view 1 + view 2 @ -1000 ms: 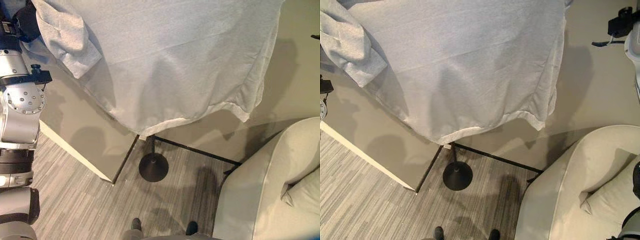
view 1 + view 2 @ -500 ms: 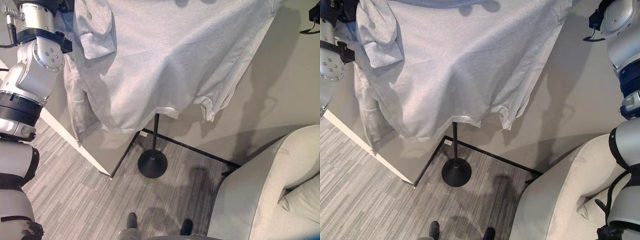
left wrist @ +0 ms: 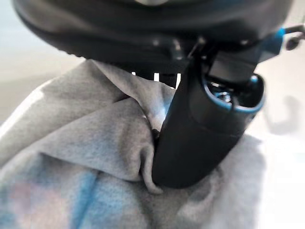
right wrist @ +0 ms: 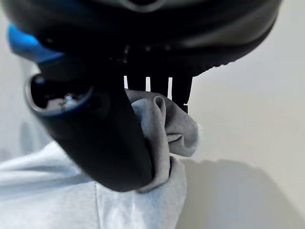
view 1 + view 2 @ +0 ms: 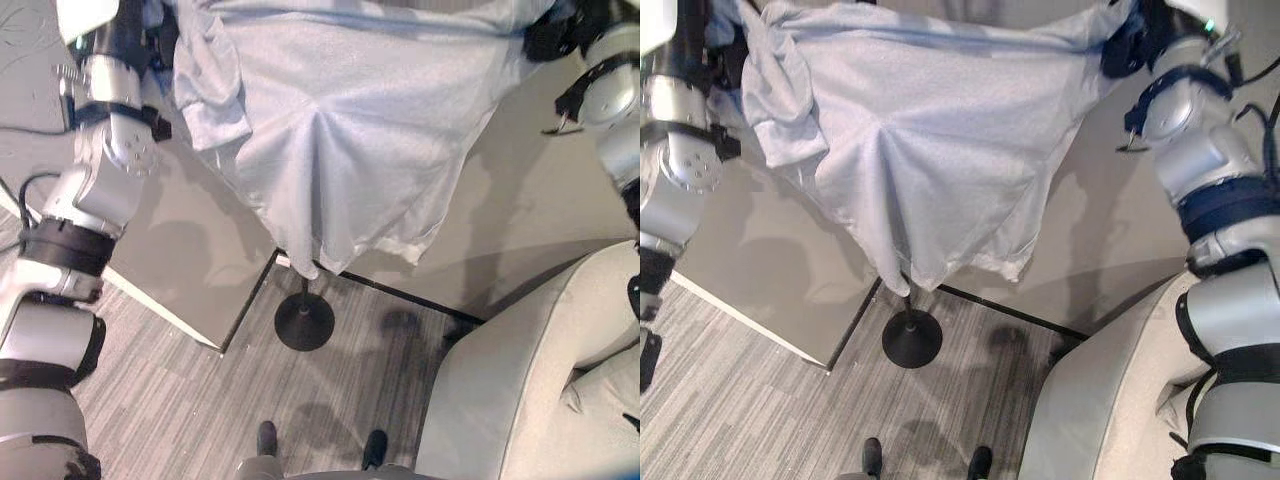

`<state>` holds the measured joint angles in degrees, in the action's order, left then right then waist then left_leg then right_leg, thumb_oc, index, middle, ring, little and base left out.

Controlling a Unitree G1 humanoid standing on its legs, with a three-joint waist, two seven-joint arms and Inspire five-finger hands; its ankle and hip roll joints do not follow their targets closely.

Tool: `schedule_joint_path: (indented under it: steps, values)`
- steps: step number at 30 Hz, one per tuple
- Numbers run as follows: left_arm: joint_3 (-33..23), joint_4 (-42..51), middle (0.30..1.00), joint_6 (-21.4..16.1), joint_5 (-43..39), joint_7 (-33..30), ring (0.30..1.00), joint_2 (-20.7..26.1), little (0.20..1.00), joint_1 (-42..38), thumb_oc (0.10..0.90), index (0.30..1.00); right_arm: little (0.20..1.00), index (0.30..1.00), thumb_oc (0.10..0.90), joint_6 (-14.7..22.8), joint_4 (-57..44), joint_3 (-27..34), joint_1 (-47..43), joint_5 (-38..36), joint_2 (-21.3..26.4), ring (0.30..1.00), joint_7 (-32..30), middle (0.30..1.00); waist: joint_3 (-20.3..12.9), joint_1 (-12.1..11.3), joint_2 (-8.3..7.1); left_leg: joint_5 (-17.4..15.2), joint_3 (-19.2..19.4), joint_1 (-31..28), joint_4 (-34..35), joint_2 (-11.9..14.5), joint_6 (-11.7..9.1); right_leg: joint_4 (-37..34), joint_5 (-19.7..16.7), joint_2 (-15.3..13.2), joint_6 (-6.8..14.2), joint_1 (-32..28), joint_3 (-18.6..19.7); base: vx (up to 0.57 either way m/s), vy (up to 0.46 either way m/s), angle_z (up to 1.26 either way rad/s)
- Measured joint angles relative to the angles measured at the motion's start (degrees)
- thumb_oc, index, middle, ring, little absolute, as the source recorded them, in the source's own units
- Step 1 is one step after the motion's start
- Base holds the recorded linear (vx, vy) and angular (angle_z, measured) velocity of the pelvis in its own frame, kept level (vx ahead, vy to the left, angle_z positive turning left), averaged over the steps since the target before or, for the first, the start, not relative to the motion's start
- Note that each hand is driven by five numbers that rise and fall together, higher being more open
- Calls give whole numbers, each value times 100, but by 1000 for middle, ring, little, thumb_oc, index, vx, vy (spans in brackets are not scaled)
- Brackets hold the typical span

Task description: Hang the clothes on the sofa on the clothes rack.

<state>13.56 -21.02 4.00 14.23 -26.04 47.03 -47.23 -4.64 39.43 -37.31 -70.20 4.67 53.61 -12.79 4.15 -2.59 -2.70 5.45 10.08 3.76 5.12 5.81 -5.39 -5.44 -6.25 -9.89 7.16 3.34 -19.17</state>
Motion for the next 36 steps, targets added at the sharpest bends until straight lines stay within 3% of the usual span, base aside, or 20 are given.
schedule_joint_path:
  steps: [3,11,12,13,20,25,31,36]
  values:
    - [-576,272,300,-65,-33,134,300,-391,300,1001,400,300,300,300,400,54,-490,381,713,196,-1,300,136,300,63,-20,61,-2,-1,-57,1,-1,1,-2,4,0,1,-58,-7,42,10,2]
    - [-783,606,300,-409,-511,401,300,-931,300,2493,400,300,305,305,403,268,-1167,1091,1907,168,-6,305,289,305,250,-67,134,-30,-3,-152,8,28,5,-4,9,19,7,-151,22,18,0,0]
    - [-794,603,502,-439,-571,422,502,-947,502,2555,535,502,540,540,560,277,-1228,1188,2021,162,-6,540,289,540,251,-68,137,-41,21,-200,9,30,2,-5,10,14,7,-179,42,31,5,-8]
    - [-843,603,900,-465,-640,461,900,-952,900,2591,800,900,900,900,800,283,-1239,1203,2043,159,-6,900,289,900,249,-74,140,-51,42,-232,10,31,11,-5,8,12,10,-198,62,31,5,-9]
    - [-1506,294,900,-496,-1217,573,900,-980,900,3016,800,900,900,900,800,228,-1261,1980,2376,-225,3,900,260,900,237,-35,167,-61,71,-326,3,26,30,-5,1,27,5,-273,90,11,-1,-2]
    - [-1521,289,900,-519,-1455,683,900,-1047,900,3091,800,900,900,900,800,87,-1007,2245,2501,-400,6,900,229,900,232,-42,201,-61,71,-332,3,26,31,-4,2,24,5,-283,86,0,0,0]
    - [-1692,316,900,-507,-1918,916,900,-1158,900,3658,800,900,900,900,800,109,-1103,3116,3496,-562,12,900,222,900,242,-27,297,-84,82,-480,8,28,45,-5,14,11,1,-424,87,0,4,-1]
    - [-2050,407,900,-486,-1918,1034,900,-1571,900,4366,800,900,900,900,800,105,-1570,3748,4843,-557,-27,900,249,900,192,-21,411,-112,78,-497,13,27,62,-6,14,-7,1,-442,93,0,0,0]
